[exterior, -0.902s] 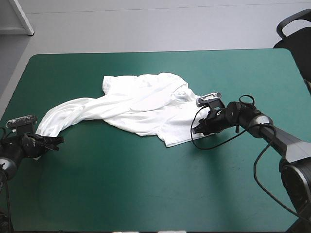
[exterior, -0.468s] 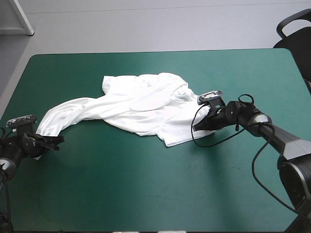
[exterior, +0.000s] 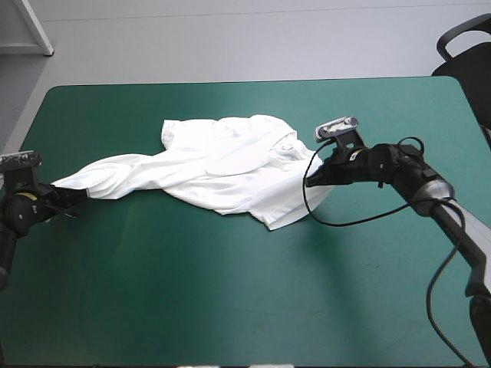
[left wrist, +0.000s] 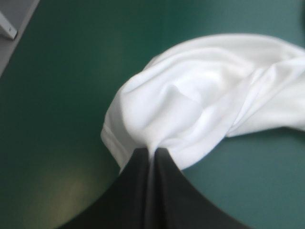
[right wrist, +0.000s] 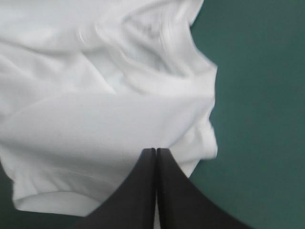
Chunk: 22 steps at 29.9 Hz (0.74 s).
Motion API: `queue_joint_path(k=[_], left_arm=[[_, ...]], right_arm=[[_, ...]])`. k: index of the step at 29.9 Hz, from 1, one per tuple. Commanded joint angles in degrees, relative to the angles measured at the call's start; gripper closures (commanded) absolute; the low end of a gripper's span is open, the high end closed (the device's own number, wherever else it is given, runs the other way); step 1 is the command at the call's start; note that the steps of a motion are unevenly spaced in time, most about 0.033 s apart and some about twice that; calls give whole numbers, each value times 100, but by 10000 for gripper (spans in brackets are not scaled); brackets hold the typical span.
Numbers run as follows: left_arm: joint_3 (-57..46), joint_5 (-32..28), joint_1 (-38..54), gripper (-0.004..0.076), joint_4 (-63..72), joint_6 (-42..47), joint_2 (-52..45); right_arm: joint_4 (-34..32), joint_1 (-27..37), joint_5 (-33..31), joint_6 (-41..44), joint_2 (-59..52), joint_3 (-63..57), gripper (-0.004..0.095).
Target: Fold the cloth
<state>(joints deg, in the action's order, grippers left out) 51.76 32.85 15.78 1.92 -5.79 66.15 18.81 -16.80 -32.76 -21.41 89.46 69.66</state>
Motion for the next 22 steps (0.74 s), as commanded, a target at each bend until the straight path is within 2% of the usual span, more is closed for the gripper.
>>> queue_joint_path(k=[1,5,11,22], left_arm=[[981,133,-84,705,572,-490,-287],[2083,436,-84,705,1119,-852,-398],[3783,847,-84,705,1217,-887,-412],[6176,938,-84,705,1232,-1007,-412]], right_arm=[[43,5,87,27,-671,682,920],[43,5,-234,27,-959,1599,920],[-8,5,-936,27,-1071,3302,920],[-278,5,-1643,143,-1071,6303,920]])
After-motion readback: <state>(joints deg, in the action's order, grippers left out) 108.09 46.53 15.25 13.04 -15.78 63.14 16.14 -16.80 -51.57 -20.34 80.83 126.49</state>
